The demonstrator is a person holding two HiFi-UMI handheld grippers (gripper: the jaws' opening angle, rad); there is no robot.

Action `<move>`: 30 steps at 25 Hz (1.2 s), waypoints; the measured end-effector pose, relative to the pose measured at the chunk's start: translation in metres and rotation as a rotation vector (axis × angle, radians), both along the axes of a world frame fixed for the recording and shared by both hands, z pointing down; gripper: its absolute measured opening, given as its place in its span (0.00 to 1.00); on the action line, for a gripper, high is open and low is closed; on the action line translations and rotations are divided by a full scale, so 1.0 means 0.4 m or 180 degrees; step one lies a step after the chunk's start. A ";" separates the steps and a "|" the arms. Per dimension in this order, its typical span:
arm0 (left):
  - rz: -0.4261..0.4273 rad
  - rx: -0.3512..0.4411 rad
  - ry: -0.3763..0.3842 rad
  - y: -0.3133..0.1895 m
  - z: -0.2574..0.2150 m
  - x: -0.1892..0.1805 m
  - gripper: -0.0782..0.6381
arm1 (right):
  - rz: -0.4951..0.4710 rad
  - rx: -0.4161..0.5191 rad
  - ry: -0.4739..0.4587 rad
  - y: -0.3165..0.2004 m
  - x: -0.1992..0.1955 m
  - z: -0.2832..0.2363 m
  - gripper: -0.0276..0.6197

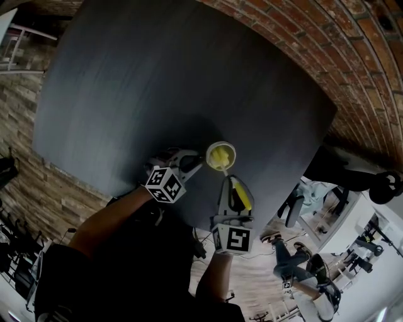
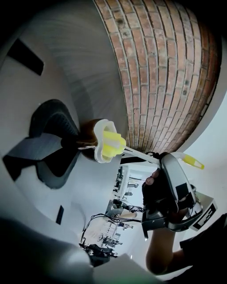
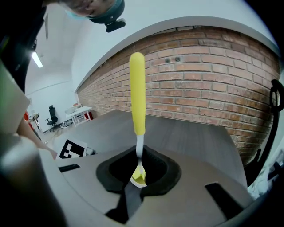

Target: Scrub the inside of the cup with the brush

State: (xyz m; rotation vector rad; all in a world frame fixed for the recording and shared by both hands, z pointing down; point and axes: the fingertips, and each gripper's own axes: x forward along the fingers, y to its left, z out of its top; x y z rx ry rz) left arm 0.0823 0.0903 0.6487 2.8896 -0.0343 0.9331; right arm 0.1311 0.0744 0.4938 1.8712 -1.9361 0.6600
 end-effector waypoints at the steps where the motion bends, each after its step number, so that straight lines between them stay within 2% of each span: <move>1: -0.0003 -0.0003 -0.0001 0.000 0.000 0.000 0.23 | 0.0044 -0.0002 0.0090 0.001 0.011 0.001 0.12; 5: 0.0001 -0.0005 -0.0001 0.000 0.000 -0.002 0.23 | 0.0118 -0.0003 0.0597 0.001 0.037 0.000 0.12; 8: 0.0006 0.0001 -0.0003 0.001 0.000 0.000 0.23 | -0.0073 -0.0015 0.0769 -0.003 0.013 0.003 0.12; 11: -0.0001 0.0004 0.0000 -0.002 0.001 0.002 0.23 | -0.0241 -0.0133 0.0576 -0.002 -0.019 0.009 0.12; 15: -0.0014 0.0000 0.0002 -0.003 0.000 -0.003 0.23 | -0.0310 -0.0222 0.0152 0.004 -0.038 0.006 0.12; 19: -0.0003 0.0001 0.0005 -0.002 0.003 -0.007 0.23 | -0.0361 -0.0458 0.0133 0.011 -0.028 0.013 0.12; 22: -0.0019 -0.0007 0.0007 -0.003 0.003 -0.015 0.23 | -0.0401 -0.0698 0.0377 0.018 -0.014 0.019 0.12; 24: -0.0027 -0.0012 0.0010 -0.001 0.003 -0.011 0.23 | -0.0379 -0.0743 0.0595 0.018 0.004 0.019 0.12; 28: -0.0023 -0.0014 0.0015 0.004 0.000 -0.006 0.23 | -0.0610 -0.0515 0.1219 0.007 -0.007 0.006 0.12; 30: -0.0017 -0.0013 0.0013 0.004 0.000 -0.007 0.23 | -0.0690 -0.0486 0.1316 0.007 -0.026 0.011 0.12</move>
